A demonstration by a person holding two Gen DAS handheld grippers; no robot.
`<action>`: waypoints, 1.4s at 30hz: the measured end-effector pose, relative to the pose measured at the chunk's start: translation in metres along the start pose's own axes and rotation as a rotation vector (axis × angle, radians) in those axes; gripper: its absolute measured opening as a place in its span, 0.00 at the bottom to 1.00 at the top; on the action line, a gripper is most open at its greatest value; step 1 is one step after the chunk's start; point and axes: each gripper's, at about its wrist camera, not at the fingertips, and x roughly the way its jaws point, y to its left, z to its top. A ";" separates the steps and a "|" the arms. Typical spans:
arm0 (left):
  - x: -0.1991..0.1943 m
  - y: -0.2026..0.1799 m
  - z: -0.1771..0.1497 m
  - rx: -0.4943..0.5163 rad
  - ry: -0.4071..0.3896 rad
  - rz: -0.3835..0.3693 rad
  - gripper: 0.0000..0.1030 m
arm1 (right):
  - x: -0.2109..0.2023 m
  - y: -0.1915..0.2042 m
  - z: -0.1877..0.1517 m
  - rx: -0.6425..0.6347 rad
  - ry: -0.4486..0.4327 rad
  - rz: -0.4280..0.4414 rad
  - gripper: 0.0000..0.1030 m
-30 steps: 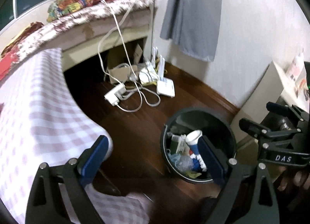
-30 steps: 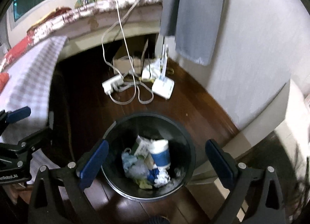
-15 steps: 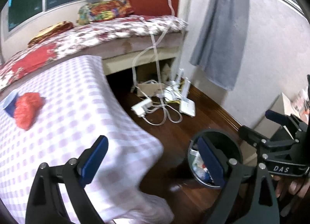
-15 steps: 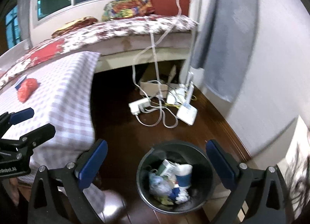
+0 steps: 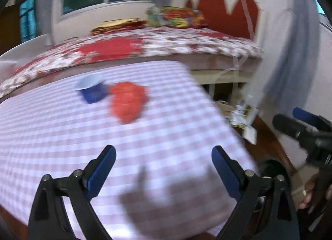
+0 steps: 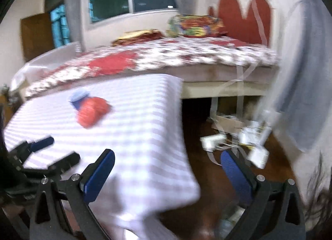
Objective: Collect trash
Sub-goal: 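Move both tools back toward the table, then grasp the blue bowl rim with the left tool while the right tool grasps the red plastic bag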
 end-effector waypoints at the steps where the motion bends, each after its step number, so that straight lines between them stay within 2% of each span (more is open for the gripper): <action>1: -0.001 0.015 0.000 -0.018 -0.006 0.030 0.92 | 0.011 0.011 0.005 -0.010 0.006 0.026 1.00; 5: -0.001 0.059 0.000 -0.063 -0.013 0.110 0.92 | 0.038 0.050 0.018 -0.063 0.024 0.051 1.00; 10: 0.006 0.097 -0.001 -0.099 -0.004 0.169 0.92 | 0.071 0.095 0.029 -0.122 0.060 0.064 1.00; 19: 0.029 0.141 0.001 -0.154 0.013 0.191 0.91 | 0.135 0.156 0.049 -0.198 0.130 0.112 1.00; 21: 0.035 0.145 0.004 -0.158 0.015 0.188 0.91 | 0.153 0.165 0.052 -0.206 0.162 0.117 0.92; 23: 0.041 0.147 0.008 -0.161 0.013 0.183 0.91 | 0.171 0.170 0.053 -0.199 0.202 0.125 0.75; 25: 0.049 0.148 0.012 -0.160 0.017 0.178 0.91 | 0.185 0.171 0.053 -0.195 0.232 0.133 0.73; 27: 0.058 0.150 0.016 -0.157 0.019 0.174 0.91 | 0.197 0.170 0.055 -0.204 0.251 0.136 0.62; 29: 0.066 0.153 0.021 -0.165 0.021 0.169 0.91 | 0.208 0.165 0.059 -0.203 0.263 0.132 0.41; 37: 0.117 0.151 0.057 -0.144 0.036 0.138 0.91 | 0.234 0.127 0.090 -0.152 0.217 0.085 0.35; 38: 0.124 0.150 0.062 -0.140 0.044 0.128 0.88 | 0.237 0.124 0.094 -0.149 0.213 0.082 0.35; 39: 0.130 0.150 0.065 -0.140 0.055 0.119 0.81 | 0.238 0.122 0.095 -0.150 0.210 0.080 0.35; 42: 0.144 0.150 0.078 -0.138 0.066 0.119 0.79 | 0.238 0.118 0.097 -0.161 0.201 0.079 0.35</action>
